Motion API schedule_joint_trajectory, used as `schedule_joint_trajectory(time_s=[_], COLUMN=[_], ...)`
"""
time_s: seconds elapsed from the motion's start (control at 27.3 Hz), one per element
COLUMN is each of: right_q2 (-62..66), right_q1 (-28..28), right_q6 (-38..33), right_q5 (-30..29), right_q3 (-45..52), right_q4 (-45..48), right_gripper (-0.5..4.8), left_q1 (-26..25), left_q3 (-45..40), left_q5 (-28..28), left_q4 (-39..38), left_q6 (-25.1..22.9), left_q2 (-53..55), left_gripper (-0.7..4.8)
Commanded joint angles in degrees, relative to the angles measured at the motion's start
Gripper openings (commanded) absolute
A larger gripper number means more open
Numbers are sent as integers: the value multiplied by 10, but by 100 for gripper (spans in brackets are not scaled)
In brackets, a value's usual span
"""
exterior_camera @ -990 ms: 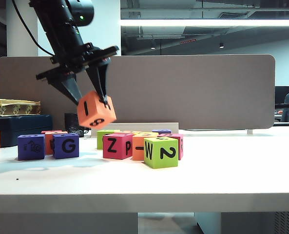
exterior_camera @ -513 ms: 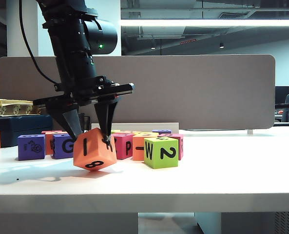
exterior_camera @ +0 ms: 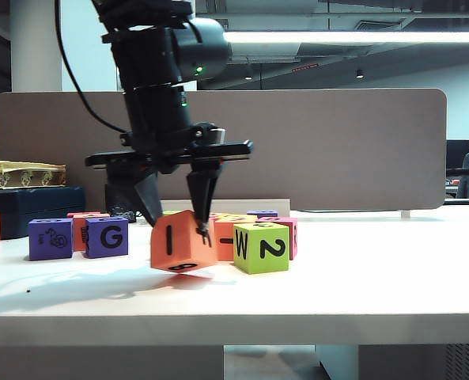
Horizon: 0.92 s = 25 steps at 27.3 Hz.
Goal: Select the appropriate blocks from the scattered letter blocks on the table and arrange them in a row to spell out "23".
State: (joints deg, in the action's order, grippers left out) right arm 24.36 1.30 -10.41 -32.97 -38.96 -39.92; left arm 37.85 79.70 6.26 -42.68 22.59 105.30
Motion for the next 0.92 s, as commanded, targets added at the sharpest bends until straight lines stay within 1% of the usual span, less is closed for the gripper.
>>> schedule_joint_trajectory(time_s=[0.04,0.11,0.26,0.37,0.44,0.7,0.73,0.81,0.84,0.92], right_q2=[0,0,0,0,0,0,0,0,0,0], right_q1=[0,0,0,0,0,0,0,0,0,0], right_q6=[2,2,2,2,2,2,2,2,2,2], right_q5=[0,0,0,0,-1,-2,-2,-2,-2,-1], right_q3=[-1,-1,-1,-1,-1,-1,-1,-1,-1,-1], right_q4=[7,7,7,7,7,7,7,7,7,7], right_gripper=[-1,-1,-1,-1,-1,-1,-1,-1,-1,-1], left_q1=[8,8,8,8,8,8,9,10,10,10], left_q3=[-1,-1,-1,-1,0,0,0,0,0,0], left_q5=[6,9,33,58,91,91,85,69,60,38], left_q4=[-2,2,0,-2,-1,-17,-19,-23,-26,-40], left_q6=[4,4,4,3,2,4,3,4,5,20], left_q2=[1,4,15,18,18,17,17,17,17,17], left_gripper=[215,215,215,215,215,216,222,280,318,328])
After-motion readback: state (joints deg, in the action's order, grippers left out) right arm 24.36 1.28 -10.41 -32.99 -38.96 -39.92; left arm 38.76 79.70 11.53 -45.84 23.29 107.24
